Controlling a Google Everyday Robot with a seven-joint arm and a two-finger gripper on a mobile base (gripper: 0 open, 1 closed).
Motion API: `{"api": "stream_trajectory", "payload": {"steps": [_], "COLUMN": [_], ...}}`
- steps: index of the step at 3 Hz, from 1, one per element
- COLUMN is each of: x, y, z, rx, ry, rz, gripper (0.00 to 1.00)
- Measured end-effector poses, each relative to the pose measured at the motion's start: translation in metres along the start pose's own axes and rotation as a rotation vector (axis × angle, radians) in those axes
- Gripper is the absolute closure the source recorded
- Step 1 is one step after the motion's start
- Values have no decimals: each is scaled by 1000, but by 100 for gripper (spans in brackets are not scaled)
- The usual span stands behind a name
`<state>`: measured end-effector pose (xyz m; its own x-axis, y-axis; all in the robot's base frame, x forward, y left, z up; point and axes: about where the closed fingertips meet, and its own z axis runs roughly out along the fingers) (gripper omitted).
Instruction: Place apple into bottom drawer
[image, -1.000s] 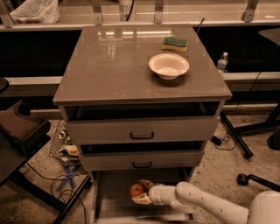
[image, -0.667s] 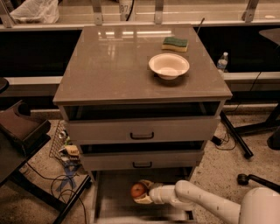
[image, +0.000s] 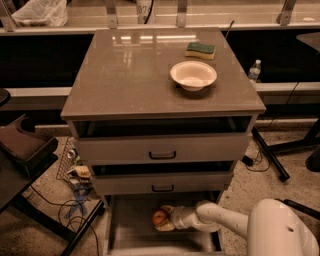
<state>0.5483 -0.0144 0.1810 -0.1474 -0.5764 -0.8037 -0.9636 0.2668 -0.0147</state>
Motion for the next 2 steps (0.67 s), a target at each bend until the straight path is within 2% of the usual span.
{"api": "stream_trajectory", "payload": {"steps": [1, 2], "x": [28, 43], "y": [-4, -3], "z": [1, -3], "rx": [12, 27], "ry": [8, -17], "rz": [55, 105], "gripper": [100, 100]}}
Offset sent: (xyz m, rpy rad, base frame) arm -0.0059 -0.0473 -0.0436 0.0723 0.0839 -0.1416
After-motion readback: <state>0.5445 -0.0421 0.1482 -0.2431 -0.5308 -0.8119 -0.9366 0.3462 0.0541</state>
